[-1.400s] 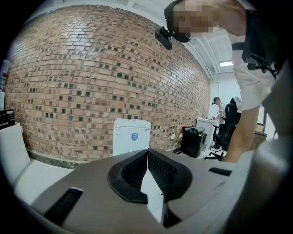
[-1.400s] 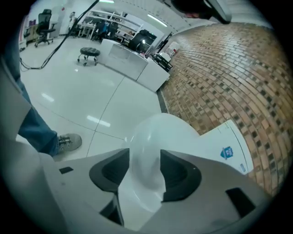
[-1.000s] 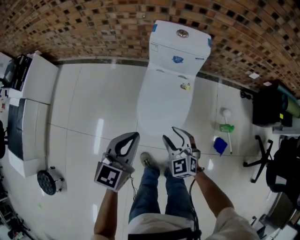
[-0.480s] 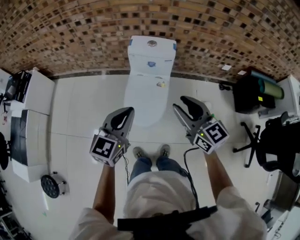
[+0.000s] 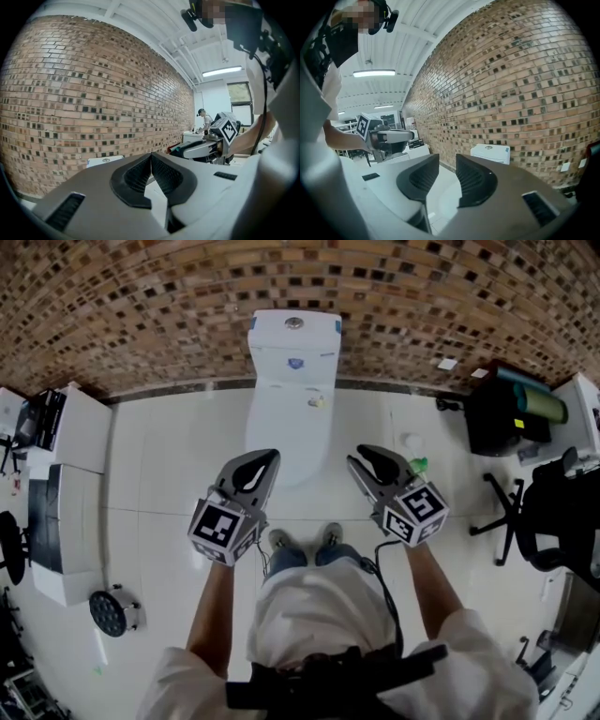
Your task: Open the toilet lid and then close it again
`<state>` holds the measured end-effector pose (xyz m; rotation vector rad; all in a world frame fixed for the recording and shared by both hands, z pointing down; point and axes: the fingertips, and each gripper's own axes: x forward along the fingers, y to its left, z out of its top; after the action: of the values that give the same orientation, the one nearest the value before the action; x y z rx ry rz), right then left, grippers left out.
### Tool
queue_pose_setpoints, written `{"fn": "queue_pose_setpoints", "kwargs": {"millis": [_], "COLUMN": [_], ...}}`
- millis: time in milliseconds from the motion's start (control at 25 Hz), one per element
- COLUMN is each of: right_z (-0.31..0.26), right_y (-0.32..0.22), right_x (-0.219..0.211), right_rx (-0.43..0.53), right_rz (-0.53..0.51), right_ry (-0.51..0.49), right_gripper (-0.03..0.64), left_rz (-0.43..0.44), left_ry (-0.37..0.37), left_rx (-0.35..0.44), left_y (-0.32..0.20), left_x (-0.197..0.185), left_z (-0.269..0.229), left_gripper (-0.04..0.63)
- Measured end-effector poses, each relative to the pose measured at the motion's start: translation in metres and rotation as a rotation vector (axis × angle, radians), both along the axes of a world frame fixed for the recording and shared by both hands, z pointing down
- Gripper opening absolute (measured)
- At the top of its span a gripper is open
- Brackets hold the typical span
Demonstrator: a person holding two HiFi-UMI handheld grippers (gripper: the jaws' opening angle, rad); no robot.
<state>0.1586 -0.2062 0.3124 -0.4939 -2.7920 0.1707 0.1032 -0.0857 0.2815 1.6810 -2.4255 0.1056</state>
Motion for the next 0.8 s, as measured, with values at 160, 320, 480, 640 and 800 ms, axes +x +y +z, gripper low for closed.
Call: {"fn": "queue_pose_setpoints", "kwargs": {"millis": [160, 320, 480, 640, 800], "right_z": [-0.001, -0.003, -0.004, -0.006, -0.008], "right_y": [-0.002, 0.001, 0.001, 0.002, -0.003], "right_x": [-0.006, -0.013, -0.020, -0.025, -0.026], "right_rx": [0.026, 0.037, 0.045, 0.049, 0.048], "right_rz": [-0.009, -0.026, -0.037, -0.036, -0.037], "right_ry": [-0.001, -0.008, -0.018, -0.015, -0.017], "right_gripper": [0.117, 0.117, 0.117, 0.117, 0.117], "left_rz": [0.001, 0.010, 0.024, 0.022, 0.013], "left_ry": [-0.010, -0.010, -0.014, -0.034, -0.043], "left_rx": [0.004, -0.001, -0.020, -0.010, -0.003], "left_y": [-0.004, -0.006, -0.010, -0.012, -0.018], "left_x": [-0.001, -0.003, -0.005, -0.011, -0.012], "left_z": [-0.002, -0.002, -0.003, -0.005, -0.009], "left_gripper": [-0.005, -0.005, -0.005, -0.005, -0.005]}}
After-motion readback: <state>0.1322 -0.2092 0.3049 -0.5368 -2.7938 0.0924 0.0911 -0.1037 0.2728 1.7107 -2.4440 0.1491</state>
